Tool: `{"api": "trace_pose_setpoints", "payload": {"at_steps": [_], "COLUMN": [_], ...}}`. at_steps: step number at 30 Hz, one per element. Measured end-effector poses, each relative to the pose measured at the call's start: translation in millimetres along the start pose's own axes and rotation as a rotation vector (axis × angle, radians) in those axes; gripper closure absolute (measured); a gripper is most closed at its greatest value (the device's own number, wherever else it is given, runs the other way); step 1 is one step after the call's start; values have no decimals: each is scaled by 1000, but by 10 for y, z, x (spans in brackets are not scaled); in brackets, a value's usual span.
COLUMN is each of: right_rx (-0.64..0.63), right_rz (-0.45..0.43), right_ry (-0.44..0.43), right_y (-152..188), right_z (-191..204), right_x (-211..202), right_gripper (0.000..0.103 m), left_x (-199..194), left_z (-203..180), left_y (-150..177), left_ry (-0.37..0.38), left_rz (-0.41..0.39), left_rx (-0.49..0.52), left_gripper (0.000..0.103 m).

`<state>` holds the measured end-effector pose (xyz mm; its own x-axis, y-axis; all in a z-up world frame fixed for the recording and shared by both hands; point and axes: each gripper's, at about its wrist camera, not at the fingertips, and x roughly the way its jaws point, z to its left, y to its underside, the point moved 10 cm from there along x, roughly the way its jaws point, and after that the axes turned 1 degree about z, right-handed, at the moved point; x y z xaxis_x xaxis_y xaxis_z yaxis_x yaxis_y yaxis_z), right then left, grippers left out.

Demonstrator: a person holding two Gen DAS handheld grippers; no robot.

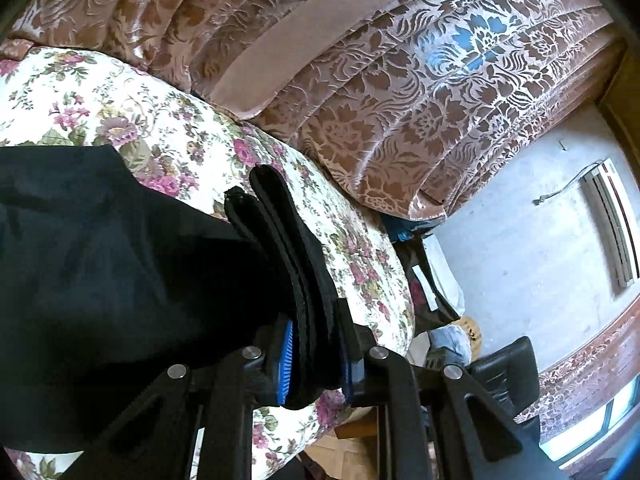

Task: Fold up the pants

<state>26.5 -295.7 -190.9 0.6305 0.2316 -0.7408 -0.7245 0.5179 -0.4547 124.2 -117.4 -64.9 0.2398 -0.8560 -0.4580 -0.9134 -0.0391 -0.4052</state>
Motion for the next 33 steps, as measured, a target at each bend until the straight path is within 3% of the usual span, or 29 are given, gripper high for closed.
{"api": "trace_pose_setpoints", "payload": {"at_steps": [4,6,11,15,17,23,29,31,33], "right_rx": [-74,-105,-64,-89,-76,-101,-104,-120,-141], "right_rz": [-57,-69,-38,-20,-12,-12,-93,-106,-100], "right_ry": [217,293,257,255,243,205,186,159,128], "right_y": [-57,-57,-1,-6,-3,-4,-177,-232,-241], "right_z": [-174,-249,-368,-343,-364,-341,-269,-142,16], "right_x": [-2,9,54,61,55,-159,-477,-488,-445], "right_gripper": [29,29,29,29,29,29,29,29,29], "left_x": [-23,-23,45,26,-39,-156,141,279,360], "left_z": [80,243,771,886,884,959,804,816,825], "left_y": [12,78,399,493,459,347,393,435,461], "left_ry": [-25,-75,-161,-68,-28,10,35,-30,-97], "left_rz": [-16,-18,46,39,12,-36,52,85,98], "left_rx": [-7,-16,-105,-200,-218,-280,-276,-251,-198], "left_gripper": [90,93,94,94,83,65,55,58,83]}}
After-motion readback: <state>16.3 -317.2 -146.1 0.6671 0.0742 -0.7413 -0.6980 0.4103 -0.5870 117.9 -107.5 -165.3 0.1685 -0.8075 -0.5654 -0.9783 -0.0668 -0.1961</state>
